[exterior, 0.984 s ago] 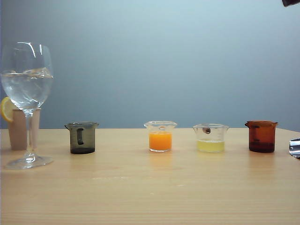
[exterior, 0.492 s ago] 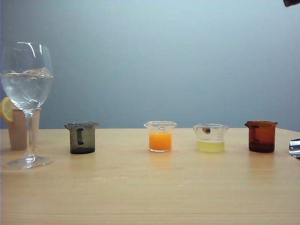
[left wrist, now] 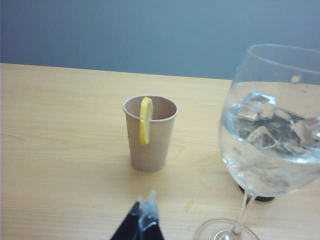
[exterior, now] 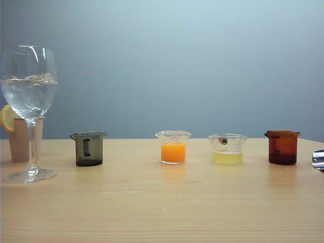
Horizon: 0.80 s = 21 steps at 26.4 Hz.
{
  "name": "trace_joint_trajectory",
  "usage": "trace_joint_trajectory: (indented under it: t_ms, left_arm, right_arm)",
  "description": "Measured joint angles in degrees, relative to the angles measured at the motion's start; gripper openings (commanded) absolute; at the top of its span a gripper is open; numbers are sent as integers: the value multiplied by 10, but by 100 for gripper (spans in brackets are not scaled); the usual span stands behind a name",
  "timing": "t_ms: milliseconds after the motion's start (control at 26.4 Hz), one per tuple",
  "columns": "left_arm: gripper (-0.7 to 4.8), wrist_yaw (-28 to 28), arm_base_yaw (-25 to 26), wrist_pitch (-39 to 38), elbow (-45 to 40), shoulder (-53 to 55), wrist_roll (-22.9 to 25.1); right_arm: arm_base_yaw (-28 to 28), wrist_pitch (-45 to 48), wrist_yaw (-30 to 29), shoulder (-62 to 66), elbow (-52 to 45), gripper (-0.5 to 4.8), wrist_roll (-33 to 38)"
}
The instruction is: Pick up the first measuring cup from the left, pour the coconut rum inside into the goblet, and finally put the measuring cup back in its original place.
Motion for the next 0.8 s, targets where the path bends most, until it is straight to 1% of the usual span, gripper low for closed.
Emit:
trace_joint_trajectory:
  t_ms: [114,303,417,492,606,719,795]
  left_arm:
    - [-2,0,0,0,0,0,0]
    - [-2,0,0,0,0,0,0]
    - [-2,0,0,0,0,0,0]
    - [-2,-1,0,-2,0,0,0]
    - [-2,-1,0,-2,0,0,0]
    - [-2,-1,0,-2,0,0,0]
    - [-2,-1,0,-2,0,0,0]
  right_arm:
    - [-50,0,-16,-31,-35,0,8]
    - [-90,2,-12,-68,-63,0,9]
    - [-96,25,-10,-71,-78,0,12]
    - [-96,37,-11,-72,-84,0,28]
    - [-96,65,-11,-72,-88,0,68]
    - [-96,64,-11,-72,-88,0,92]
    - [-96,60,-11,-72,-88,0,94]
